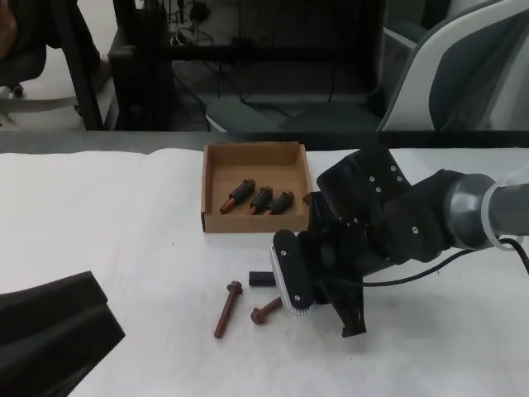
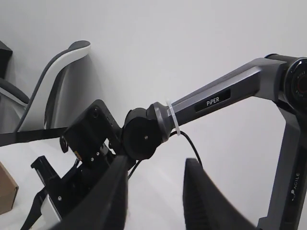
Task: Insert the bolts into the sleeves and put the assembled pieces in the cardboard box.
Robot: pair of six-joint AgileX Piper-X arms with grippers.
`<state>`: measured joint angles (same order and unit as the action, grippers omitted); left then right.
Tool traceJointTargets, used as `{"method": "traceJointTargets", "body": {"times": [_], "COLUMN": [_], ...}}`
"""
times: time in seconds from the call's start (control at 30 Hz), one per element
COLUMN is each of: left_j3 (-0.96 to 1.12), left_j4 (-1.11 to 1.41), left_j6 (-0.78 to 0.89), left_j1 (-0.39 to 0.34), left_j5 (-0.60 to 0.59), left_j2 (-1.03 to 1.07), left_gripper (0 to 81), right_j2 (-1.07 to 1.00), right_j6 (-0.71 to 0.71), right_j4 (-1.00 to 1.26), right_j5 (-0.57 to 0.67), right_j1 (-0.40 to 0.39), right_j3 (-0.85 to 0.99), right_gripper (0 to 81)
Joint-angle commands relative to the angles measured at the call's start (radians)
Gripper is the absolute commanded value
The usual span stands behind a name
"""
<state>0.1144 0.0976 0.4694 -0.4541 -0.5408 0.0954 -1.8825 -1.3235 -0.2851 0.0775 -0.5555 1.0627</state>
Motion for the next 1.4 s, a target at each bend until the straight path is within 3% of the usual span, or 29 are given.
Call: {"method": "traceJointTargets", "body": {"times": [0.0, 0.33, 0.57, 0.8, 0.9, 1.23, 1.37], "left_j3": [0.0, 0.0, 0.0, 0.0, 0.0, 0.0, 0.0], "left_j4": [0.02, 0.02, 0.02, 0.02, 0.02, 0.02, 0.02], "left_j6": [-0.006, -0.006, -0.006, -0.006, -0.006, -0.006, -0.006], "left_j1": [0.002, 0.002, 0.002, 0.002, 0.002, 0.002, 0.002], "left_j5": [0.0, 0.0, 0.024, 0.051, 0.051, 0.055, 0.111], "left_j2": [-0.006, -0.006, -0.006, -0.006, -0.006, -0.006, -0.006], "left_gripper": [38.8, 38.8, 38.8, 38.8, 38.8, 38.8, 38.8], "right_j2": [-0.025, -0.11, -0.121, -0.121, -0.119, -0.012, 0.071], "right_j6": [-0.02, -0.021, -0.011, -0.005, 0.001, 0.312, 0.457], "right_j4": [-0.009, -0.018, -0.02, -0.093, -0.092, -0.092, -0.104], "right_j5": [-0.018, -0.037, -0.037, -0.039, -0.087, -0.077, -0.071], "right_j1": [0.015, 0.012, 0.012, 0.012, 0.008, -0.031, -0.051], "right_j3": [-0.004, 0.064, 0.09, 0.09, 0.09, 0.09, 0.08], "right_gripper": [42.1, 39.9, 19.6, 13.6, 0.3, 0.6, 0.6]}}
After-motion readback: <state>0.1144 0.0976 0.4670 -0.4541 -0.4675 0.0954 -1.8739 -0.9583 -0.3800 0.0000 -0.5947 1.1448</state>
